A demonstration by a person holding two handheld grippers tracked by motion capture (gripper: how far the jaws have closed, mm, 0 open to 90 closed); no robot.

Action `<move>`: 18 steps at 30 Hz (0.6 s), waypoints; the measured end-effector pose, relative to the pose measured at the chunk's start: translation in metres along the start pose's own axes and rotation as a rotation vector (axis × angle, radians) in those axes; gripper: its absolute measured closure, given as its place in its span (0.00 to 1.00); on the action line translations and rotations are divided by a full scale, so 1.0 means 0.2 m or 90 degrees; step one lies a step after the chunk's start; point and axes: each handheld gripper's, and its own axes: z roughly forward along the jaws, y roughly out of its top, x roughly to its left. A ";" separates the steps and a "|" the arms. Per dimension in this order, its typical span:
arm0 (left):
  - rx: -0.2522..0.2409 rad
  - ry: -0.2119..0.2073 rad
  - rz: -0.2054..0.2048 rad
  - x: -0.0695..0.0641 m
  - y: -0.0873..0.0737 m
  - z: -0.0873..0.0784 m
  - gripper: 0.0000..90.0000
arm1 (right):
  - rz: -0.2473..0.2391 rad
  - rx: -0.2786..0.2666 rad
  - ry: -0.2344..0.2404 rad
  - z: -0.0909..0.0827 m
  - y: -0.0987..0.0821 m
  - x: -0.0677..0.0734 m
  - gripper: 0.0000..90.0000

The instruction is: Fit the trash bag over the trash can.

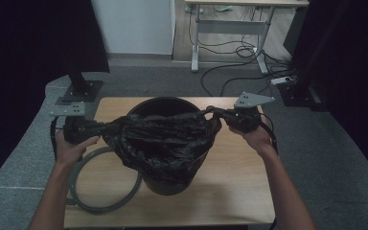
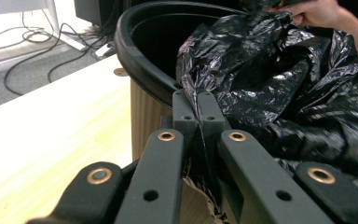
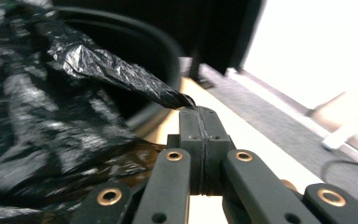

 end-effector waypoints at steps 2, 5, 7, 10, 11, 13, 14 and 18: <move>-0.003 0.001 -0.008 0.03 0.00 0.01 0.98 | 0.011 -0.005 -0.021 0.04 -0.01 -0.02 0.99; -0.006 0.003 -0.018 0.07 0.00 0.03 0.98 | 0.023 0.003 -0.042 0.11 -0.03 -0.05 0.99; -0.007 0.006 -0.025 0.09 0.00 0.05 0.99 | 0.032 0.012 -0.046 0.17 -0.05 -0.07 0.99; -0.008 0.005 -0.029 0.12 -0.01 0.07 0.99 | 0.048 0.028 -0.027 0.25 -0.08 -0.07 0.99; -0.008 0.001 -0.033 0.13 -0.02 0.08 0.99 | 0.049 0.032 -0.021 0.28 -0.10 -0.07 0.99; -0.007 -0.001 -0.041 0.15 -0.03 0.10 0.99 | 0.058 0.034 -0.014 0.32 -0.13 -0.07 0.99; -0.007 -0.003 -0.044 0.16 -0.03 0.11 0.99 | 0.066 0.034 -0.005 0.34 -0.14 -0.07 0.99; -0.006 -0.015 -0.060 0.20 -0.04 0.15 0.99 | 0.096 0.032 0.024 0.42 -0.18 -0.07 0.99</move>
